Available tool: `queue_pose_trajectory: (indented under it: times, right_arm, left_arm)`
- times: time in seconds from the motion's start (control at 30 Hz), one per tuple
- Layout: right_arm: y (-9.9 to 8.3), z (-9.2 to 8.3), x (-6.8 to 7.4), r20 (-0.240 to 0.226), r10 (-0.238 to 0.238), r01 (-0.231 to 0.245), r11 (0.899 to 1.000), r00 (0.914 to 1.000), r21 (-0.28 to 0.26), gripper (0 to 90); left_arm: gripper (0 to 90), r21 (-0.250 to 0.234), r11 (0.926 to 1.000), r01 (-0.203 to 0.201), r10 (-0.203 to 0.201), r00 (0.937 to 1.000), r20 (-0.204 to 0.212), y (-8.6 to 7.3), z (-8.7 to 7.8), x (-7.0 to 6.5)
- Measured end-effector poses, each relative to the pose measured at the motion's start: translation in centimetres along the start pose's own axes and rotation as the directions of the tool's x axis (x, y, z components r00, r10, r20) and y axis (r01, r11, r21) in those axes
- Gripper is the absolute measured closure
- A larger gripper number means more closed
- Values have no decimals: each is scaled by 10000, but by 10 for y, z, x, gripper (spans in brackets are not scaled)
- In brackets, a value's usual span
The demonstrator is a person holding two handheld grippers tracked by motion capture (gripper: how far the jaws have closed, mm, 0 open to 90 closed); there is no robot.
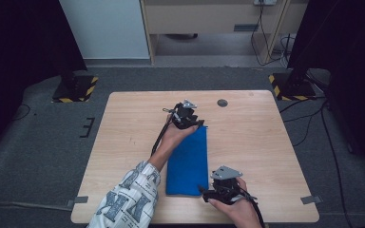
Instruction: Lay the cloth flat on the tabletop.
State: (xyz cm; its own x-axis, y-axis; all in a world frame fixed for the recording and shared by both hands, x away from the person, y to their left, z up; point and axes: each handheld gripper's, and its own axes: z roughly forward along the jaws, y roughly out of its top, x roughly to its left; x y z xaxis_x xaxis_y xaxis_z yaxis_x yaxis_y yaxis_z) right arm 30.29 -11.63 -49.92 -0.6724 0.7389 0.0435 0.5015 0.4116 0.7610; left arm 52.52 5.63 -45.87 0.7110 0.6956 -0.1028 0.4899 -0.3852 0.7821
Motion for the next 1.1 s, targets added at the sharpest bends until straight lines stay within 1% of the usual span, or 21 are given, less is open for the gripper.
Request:
queue_pose_trajectory:
  times: [0.07, 0.13, 0.17, 0.23, 0.27, 0.33, 0.37, 0.4, 0.5, 0.57, 0.73, 0.8, 0.93, 0.97, 1.0, 1.1]
  right_arm:
    - [1, 1, -2, -36, -2, 2, 10000, 10000, -32, 176]
    - [3, 2, -4, -46, 1, -2, 10000, 10000, -67, 151]
    - [4, 3, -6, -68, -5, 4, 9999, 10000, -120, 139]
    - [6, 3, -9, -73, 44, -45, 9998, 10000, -173, 123]
    - [7, 4, -10, -86, 29, -30, 9998, 10000, -214, 115]
    - [9, 6, -15, -131, 65, -68, 9997, 9999, -237, 97]
    - [10, 7, -18, -88, 37, -39, 9998, 10000, -218, 97]
    - [13, 8, -22, -95, 41, -43, 9997, 9999, -221, 93]
    - [17, 9, -30, -99, -47, 44, 9997, 9999, -255, 86]
    - [21, 11, -35, -127, -70, 66, 9996, 9999, -257, 82]
    - [29, 16, -50, -155, -120, 116, 9996, 9998, -266, 82]
    - [32, 19, -55, -285, -135, 129, 9997, 9995, -218, 80]
    - [45, 24, -69, -449, -484, 478, 9987, 9978, -149, 113]
    - [50, 26, -73, -471, -539, 534, 9985, 9974, -115, 125]
    - [54, 27, -78, -389, -544, 538, 9984, 9978, -147, 131]
    - [70, 33, -93, -211, -487, 484, 9987, 9986, -172, 151]
  left_arm:
    - [508, -11, 9999, -119, 119, 9999, -2, 1, -3, -2]
    - [441, -23, 9997, -258, 258, 9996, -92, 1, -7, -4]
    - [412, 2, 9996, -272, 272, 9996, -81, 1, -8, -4]
    - [357, 114, 9996, -250, 250, 9997, -3, 1, -11, -3]
    - [325, 152, 9997, -183, 181, 9998, 113, 0, -13, -2]
    - [289, 172, 9997, -178, 172, 9993, 328, -2, -16, -1]
    - [264, 256, 9992, -316, 309, 9992, 266, -4, -18, -2]
    - [221, 315, 9987, -398, 391, 9990, 230, -4, -19, -1]
    - [165, 451, 9978, -482, 470, 9985, 264, -8, -24, -2]
    - [126, 542, 9962, -681, 669, 9975, 234, -9, -28, -2]
    - [83, 324, 9963, -794, 788, 9967, 179, -11, -45, 1]
    - [68, 235, 9959, -869, 865, 9961, 182, -12, -52, 2]
    - [64, 205, 9936, -1112, 1112, 9938, 22, -15, -64, 6]
    - [64, 221, 9923, -1215, 1217, 9925, -65, -16, -66, 7]
    - [68, 217, 9916, -1273, 1278, 9915, -242, -17, -69, 9]
    - [78, 311, 9913, -1275, 1291, 9899, -582, -21, -73, 14]
